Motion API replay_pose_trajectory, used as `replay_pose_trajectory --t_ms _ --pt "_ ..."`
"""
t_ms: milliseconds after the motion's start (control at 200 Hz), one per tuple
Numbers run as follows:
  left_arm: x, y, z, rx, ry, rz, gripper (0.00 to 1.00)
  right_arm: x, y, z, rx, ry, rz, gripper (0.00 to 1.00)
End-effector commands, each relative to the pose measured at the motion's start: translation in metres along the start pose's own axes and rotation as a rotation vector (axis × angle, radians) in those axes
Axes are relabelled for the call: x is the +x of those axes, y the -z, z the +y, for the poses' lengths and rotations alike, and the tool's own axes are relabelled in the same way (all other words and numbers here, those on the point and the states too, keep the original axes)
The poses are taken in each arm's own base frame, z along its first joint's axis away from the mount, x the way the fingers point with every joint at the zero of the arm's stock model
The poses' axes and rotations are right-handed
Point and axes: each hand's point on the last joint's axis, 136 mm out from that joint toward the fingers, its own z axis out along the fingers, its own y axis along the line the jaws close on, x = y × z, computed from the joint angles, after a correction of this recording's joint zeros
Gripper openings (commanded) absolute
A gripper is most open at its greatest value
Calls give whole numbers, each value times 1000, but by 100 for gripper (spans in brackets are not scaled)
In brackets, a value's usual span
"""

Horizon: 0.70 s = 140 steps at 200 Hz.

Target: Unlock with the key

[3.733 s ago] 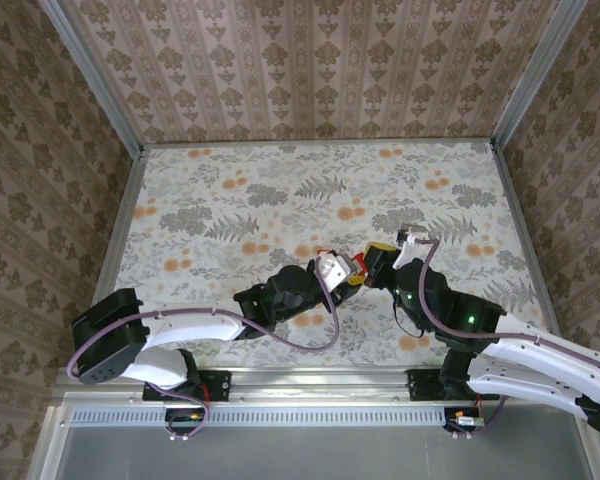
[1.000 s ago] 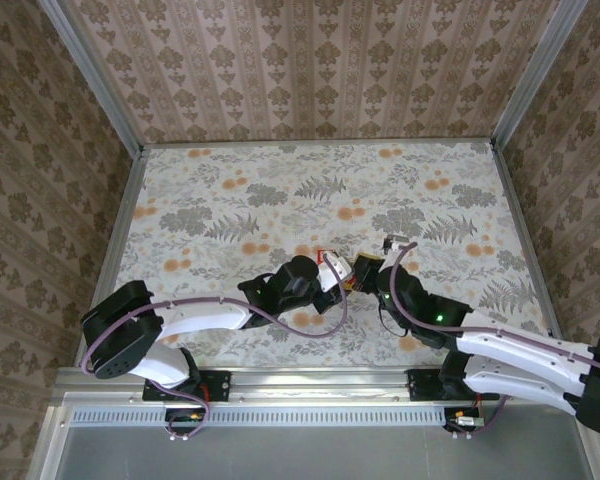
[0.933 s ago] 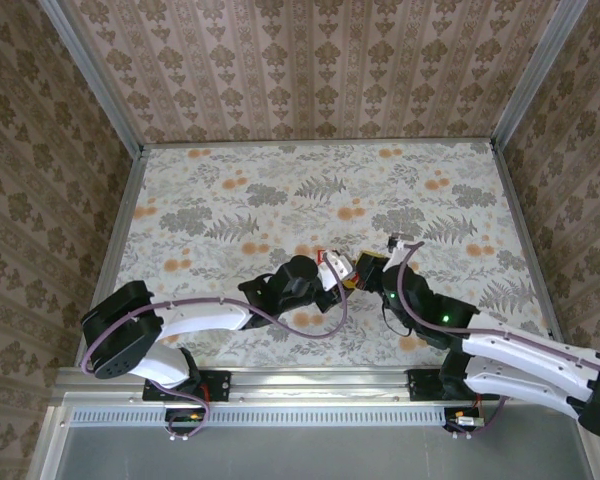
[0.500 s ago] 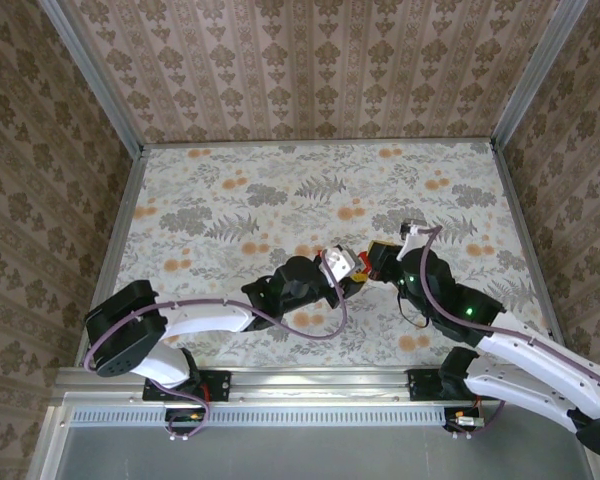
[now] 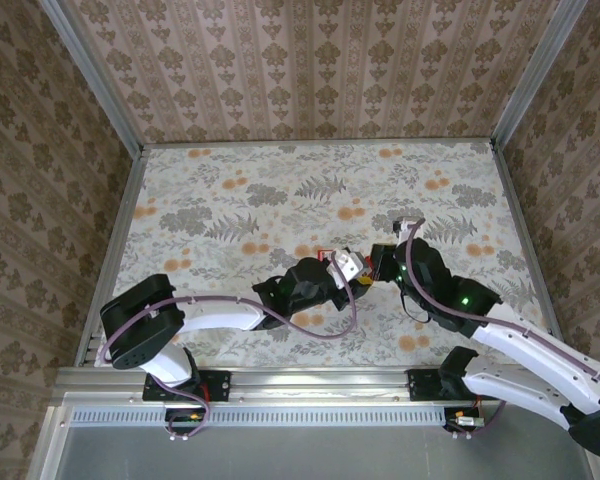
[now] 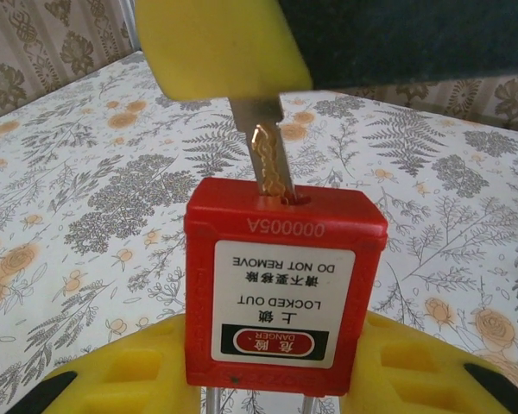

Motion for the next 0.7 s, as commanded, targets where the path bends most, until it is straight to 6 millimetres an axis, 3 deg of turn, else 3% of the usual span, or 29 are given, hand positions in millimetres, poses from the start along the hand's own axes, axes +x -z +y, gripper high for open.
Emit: replay_pose_trajectory --t_ms 0,105,325,500,695 --pt "-67 8 -20 66 -7 -209 17 17 -5 12 -52 6 73 2" --pt "-84 18 -9 45 14 -275 17 29 -8 13 -84 -32 79 5" --pt "-107 32 -1 28 4 -339 17 29 -2 9 -107 -68 39 10" --pt "-110 33 1 23 -6 -345 17 32 -1 14 -147 -75 44 14" --pt "-104 25 -3 44 -10 -320 17 23 5 24 -184 -39 35 16"
